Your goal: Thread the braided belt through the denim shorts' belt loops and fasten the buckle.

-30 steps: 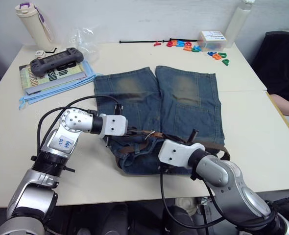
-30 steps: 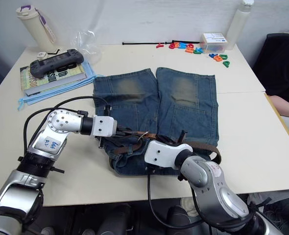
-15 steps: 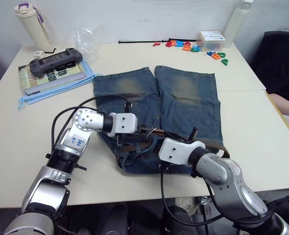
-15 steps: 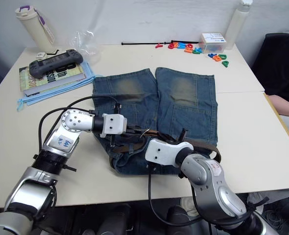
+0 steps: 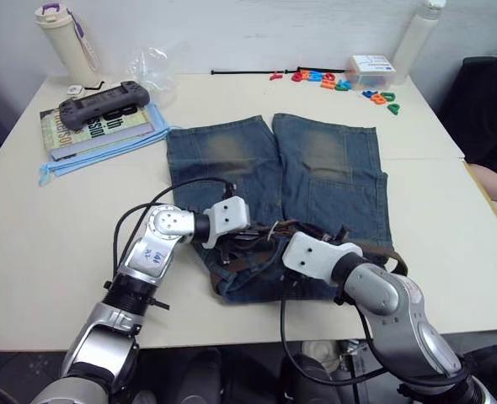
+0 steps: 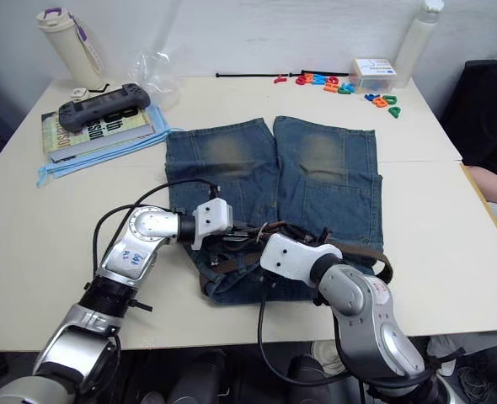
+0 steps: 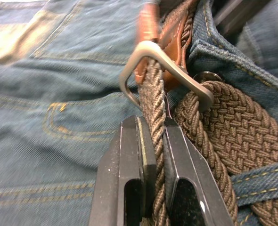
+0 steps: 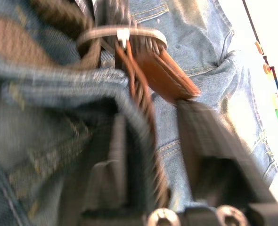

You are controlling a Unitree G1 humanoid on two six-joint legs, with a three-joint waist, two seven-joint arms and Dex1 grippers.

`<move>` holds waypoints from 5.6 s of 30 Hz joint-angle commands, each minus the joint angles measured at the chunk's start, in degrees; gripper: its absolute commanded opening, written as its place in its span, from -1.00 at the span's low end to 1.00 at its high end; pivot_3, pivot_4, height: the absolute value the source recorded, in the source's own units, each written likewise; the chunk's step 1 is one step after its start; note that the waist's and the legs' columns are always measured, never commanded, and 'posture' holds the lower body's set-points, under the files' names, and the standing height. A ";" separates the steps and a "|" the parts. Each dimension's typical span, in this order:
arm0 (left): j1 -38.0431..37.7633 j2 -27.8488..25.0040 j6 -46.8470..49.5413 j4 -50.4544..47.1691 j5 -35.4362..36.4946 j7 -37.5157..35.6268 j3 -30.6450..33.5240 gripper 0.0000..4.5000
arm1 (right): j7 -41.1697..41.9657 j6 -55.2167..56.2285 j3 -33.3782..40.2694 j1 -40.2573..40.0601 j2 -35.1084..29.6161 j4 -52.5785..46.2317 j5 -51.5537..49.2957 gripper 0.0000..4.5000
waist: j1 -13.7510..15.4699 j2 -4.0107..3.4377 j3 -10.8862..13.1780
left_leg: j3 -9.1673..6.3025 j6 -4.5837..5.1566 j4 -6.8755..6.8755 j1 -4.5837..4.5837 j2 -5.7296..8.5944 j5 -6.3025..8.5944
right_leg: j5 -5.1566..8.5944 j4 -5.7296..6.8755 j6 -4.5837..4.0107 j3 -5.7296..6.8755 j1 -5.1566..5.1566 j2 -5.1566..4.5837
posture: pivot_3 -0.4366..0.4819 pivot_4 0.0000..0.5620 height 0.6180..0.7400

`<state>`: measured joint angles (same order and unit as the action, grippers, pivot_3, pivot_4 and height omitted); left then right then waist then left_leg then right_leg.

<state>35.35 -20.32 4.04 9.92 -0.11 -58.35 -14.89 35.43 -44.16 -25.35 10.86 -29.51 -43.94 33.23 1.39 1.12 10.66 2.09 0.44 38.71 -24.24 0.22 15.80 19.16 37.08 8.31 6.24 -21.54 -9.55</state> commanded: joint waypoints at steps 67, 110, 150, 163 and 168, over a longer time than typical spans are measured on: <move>3.55 6.34 -9.70 4.91 -0.26 -2.35 -7.60 -1.00 | 0.12 -6.97 15.36 -0.05 -25.24 -15.64 -33.70 -0.42 | 0.15 -0.01 0.01 | -0.06 0.12 0.20 -0.05 -0.06 0.09 | -0.01 -0.19 0.02 0.07 0.11 -0.09 | -0.05 -0.47 0.07; -7.43 -14.43 21.94 -16.52 16.51 -13.12 -4.69 0.05 | -3.10 -5.29 13.30 -3.36 -22.19 -14.37 -30.78 -1.00 | -0.03 -0.07 0.05 | -0.11 0.11 0.22 0.00 -0.11 0.13 | -0.01 -0.22 0.01 -0.04 0.05 -0.07 | -0.05 -0.47 0.07; -9.44 -23.02 0.26 1.97 0.76 -0.18 -3.45 -0.99 | 3.65 9.33 45.75 -40.46 -22.23 -10.66 -25.44 -1.00 | 0.03 -0.62 -0.34 | 0.02 -0.03 -0.62 1.78 -0.42 0.68 | -0.03 -0.57 -0.28 -0.25 1.31 0.01 | -0.05 -0.47 0.07; -10.41 -24.34 -3.99 2.04 0.26 3.56 -0.87 -0.99 | -0.98 10.69 36.15 -33.01 -23.20 -4.75 -14.86 -1.00 | 0.07 -0.71 -0.40 | 0.04 0.02 -0.63 1.71 -0.43 0.65 | -0.02 -0.59 -0.30 -0.25 1.21 0.03 | -0.05 -0.47 0.07; -14.91 -24.29 -9.03 0.23 0.65 8.05 2.41 -0.99 | -1.22 7.18 29.93 -29.00 -20.44 -6.70 -13.11 -1.00 | -0.05 -0.71 -0.40 | 0.05 0.18 -0.66 1.62 -0.46 0.56 | -0.02 -0.60 -0.31 -0.26 1.09 0.04 | -0.05 -0.47 0.07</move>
<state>23.57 -41.79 -5.69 6.89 4.70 -53.12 -15.16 35.41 -33.54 5.17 -18.89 -51.26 -49.39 17.58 1.35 0.41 10.26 2.14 0.61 38.04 -22.62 -0.26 16.36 19.15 36.46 8.01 5.98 -20.45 -9.51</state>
